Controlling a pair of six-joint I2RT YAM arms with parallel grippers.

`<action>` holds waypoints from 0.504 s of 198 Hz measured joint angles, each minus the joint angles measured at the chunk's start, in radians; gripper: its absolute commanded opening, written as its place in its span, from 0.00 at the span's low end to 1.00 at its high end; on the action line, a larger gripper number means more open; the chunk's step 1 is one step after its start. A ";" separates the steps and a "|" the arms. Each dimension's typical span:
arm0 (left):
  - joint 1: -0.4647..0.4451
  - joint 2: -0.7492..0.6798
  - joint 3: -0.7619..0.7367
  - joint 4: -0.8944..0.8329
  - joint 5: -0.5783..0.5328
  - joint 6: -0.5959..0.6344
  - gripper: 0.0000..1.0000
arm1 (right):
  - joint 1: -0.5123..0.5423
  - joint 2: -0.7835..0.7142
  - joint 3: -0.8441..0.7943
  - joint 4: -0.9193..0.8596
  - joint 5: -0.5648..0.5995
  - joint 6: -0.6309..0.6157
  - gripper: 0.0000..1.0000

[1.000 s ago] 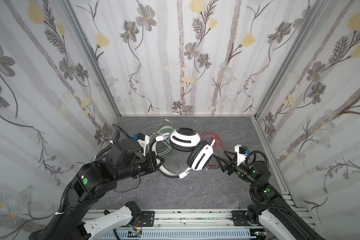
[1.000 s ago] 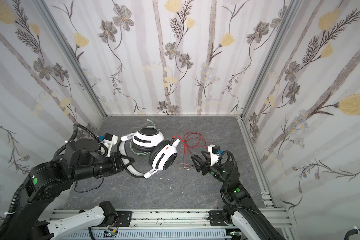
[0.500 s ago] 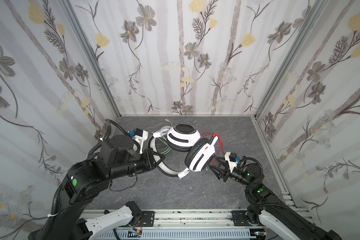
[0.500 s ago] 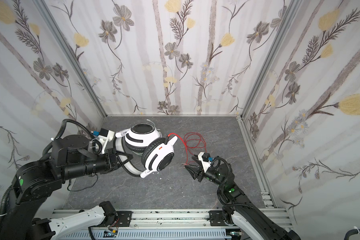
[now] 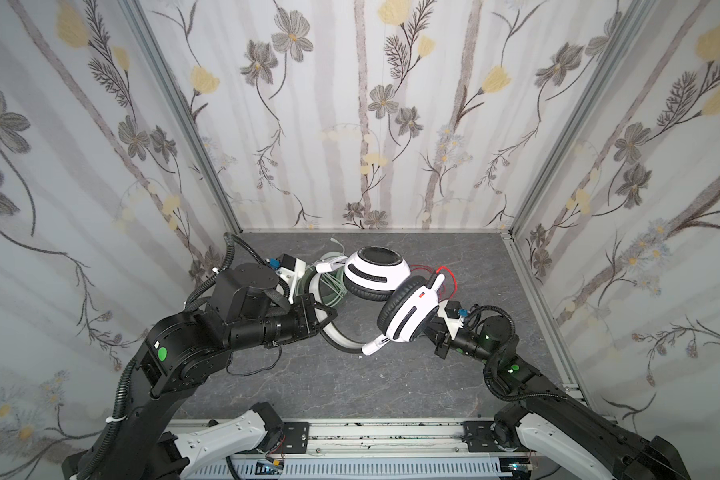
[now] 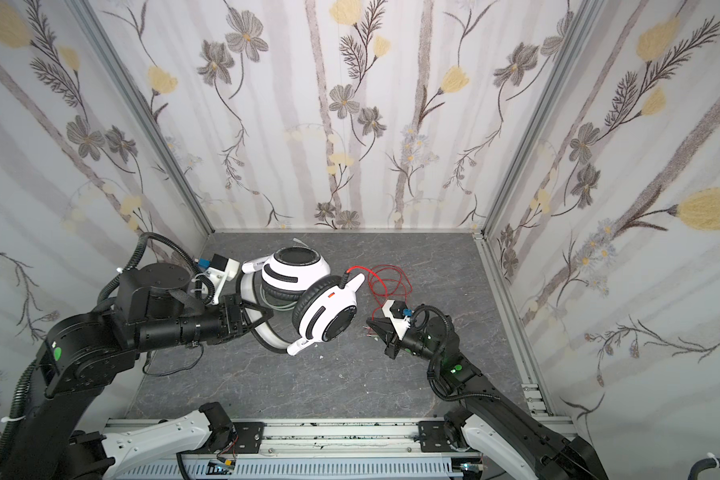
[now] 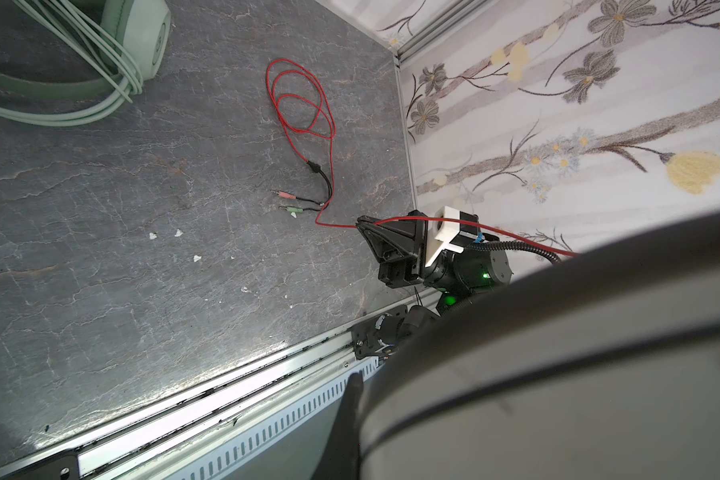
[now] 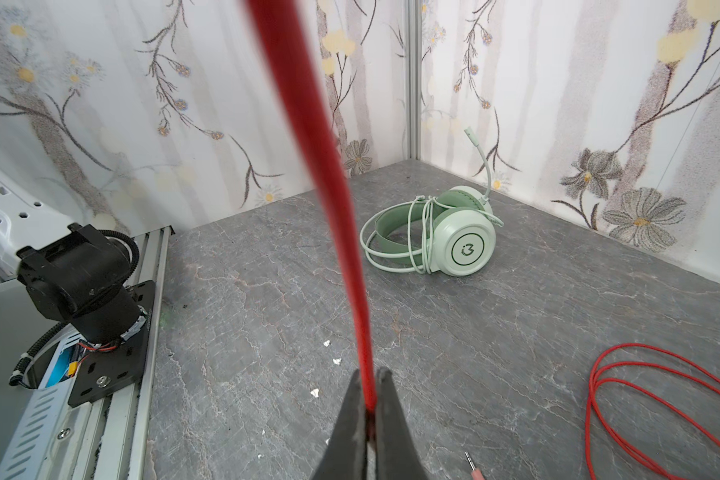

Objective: Wrap the headphones

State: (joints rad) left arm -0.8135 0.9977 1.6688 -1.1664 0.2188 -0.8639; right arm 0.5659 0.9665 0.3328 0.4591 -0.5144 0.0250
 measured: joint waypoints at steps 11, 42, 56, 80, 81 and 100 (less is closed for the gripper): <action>0.002 0.016 0.014 -0.020 -0.011 0.013 0.00 | 0.004 -0.029 0.013 -0.051 0.037 -0.003 0.00; 0.003 0.013 0.015 -0.109 -0.108 0.059 0.00 | 0.005 -0.134 0.084 -0.224 0.259 -0.004 0.00; 0.003 0.001 -0.030 -0.136 -0.139 0.081 0.00 | 0.005 -0.171 0.149 -0.307 0.362 -0.012 0.00; 0.003 0.006 -0.113 -0.172 -0.166 0.142 0.00 | 0.005 -0.211 0.290 -0.414 0.505 -0.054 0.00; 0.003 0.007 -0.114 -0.172 -0.167 0.144 0.00 | 0.005 -0.212 0.293 -0.417 0.508 -0.056 0.00; 0.004 0.047 -0.146 -0.180 -0.186 0.184 0.00 | 0.006 -0.221 0.402 -0.485 0.582 -0.106 0.00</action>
State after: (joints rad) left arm -0.8097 1.0443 1.5223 -1.3464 0.0330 -0.6796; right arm 0.5716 0.7452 0.7349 -0.0257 0.0673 -0.0807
